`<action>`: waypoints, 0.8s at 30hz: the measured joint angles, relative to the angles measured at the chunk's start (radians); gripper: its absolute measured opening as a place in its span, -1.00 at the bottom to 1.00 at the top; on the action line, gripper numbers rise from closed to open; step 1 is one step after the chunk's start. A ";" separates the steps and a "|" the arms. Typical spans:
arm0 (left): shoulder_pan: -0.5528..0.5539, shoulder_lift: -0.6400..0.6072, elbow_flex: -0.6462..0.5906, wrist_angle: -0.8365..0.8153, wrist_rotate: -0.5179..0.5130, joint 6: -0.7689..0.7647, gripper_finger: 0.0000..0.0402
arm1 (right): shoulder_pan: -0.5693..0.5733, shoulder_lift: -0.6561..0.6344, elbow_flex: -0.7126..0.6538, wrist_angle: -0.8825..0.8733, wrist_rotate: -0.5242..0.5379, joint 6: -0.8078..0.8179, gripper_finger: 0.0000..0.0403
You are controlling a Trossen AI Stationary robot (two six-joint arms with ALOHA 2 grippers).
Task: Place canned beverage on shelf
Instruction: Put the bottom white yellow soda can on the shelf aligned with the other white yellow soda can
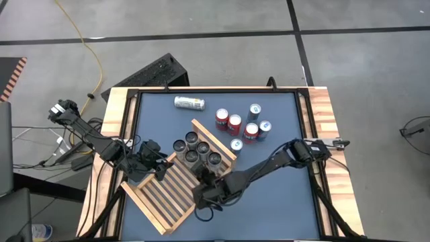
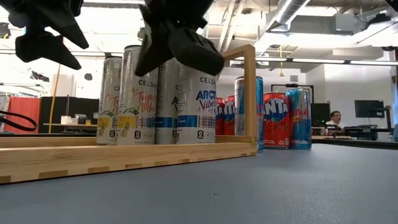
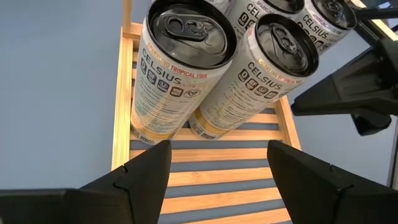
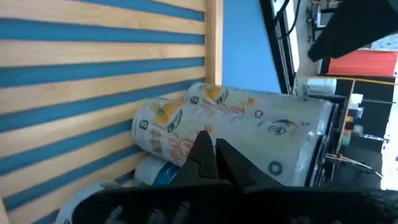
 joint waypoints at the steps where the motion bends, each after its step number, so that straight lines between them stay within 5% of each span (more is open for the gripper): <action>1: 0.000 0.000 0.000 0.000 -0.004 0.000 0.26 | 0.000 -0.003 0.000 -0.015 0.000 0.000 -1.00; 24: 0.000 0.000 0.000 -0.004 -0.036 0.035 0.26 | -0.066 -0.030 0.000 0.010 -0.049 0.027 -1.00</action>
